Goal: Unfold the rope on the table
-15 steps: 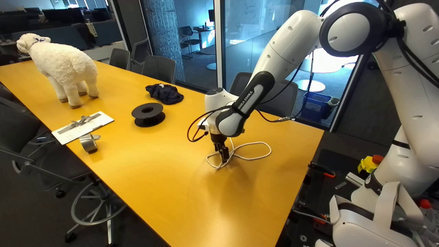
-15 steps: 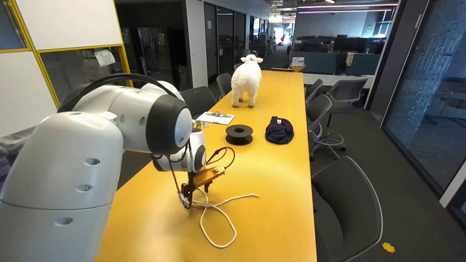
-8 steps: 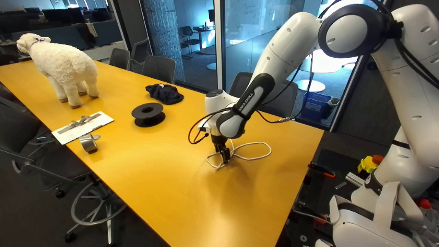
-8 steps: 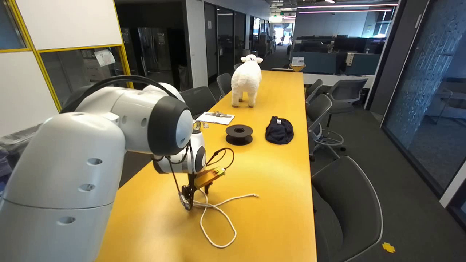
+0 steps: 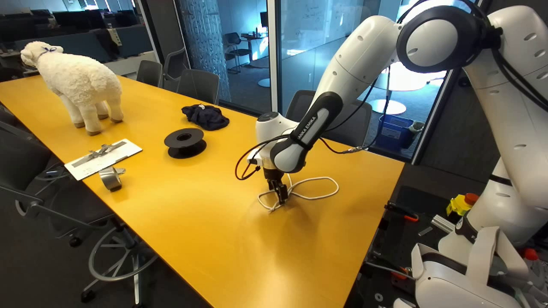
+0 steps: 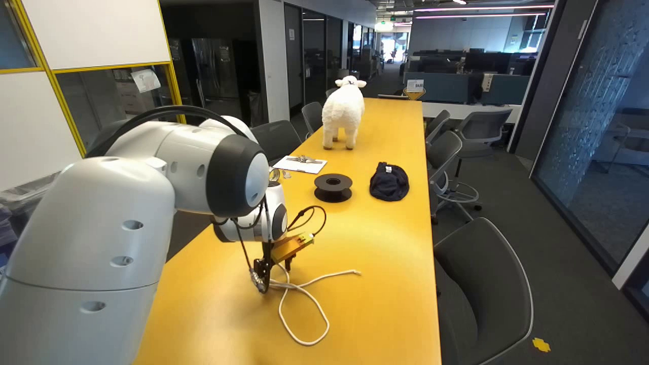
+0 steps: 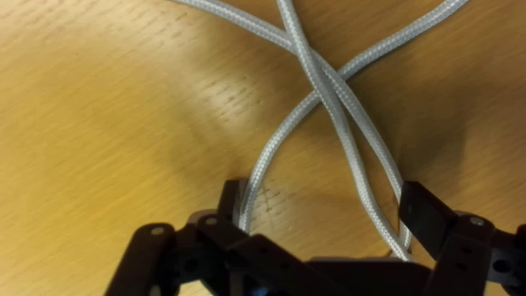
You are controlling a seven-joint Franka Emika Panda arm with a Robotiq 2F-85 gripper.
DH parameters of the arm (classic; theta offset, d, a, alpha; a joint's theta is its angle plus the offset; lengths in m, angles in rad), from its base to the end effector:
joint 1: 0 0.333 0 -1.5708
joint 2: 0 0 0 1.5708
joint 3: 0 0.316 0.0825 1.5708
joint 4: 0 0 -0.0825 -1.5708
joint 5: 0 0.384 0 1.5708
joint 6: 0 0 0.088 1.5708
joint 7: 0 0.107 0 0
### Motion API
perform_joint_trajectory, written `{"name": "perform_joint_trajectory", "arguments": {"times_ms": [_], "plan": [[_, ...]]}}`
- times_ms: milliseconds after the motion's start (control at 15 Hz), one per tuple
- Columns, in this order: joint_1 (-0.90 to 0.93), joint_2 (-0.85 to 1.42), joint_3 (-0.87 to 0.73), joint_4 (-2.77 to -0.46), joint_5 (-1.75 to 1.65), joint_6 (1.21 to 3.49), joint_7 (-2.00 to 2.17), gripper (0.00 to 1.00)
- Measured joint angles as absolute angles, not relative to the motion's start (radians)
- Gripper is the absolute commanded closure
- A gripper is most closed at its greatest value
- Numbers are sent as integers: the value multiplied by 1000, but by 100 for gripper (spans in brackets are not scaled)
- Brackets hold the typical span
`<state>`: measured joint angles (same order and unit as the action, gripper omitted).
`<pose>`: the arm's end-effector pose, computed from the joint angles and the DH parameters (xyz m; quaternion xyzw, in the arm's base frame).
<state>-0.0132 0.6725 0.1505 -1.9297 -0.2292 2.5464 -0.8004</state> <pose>0.6065 0.0855 0.1343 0.8522 0.5226 -0.0244 0.0073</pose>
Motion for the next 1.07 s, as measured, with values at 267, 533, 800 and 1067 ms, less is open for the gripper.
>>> {"name": "perform_joint_trajectory", "arguments": {"times_ms": [267,533,800,1067], "plan": [[-13,676,150,-1924,-230,2547,-809,0],[-13,683,150,-1918,-230,2547,-816,0],[-13,686,149,-1911,-231,2547,-821,0],[-13,690,149,-1899,-250,2547,-822,0]]}}
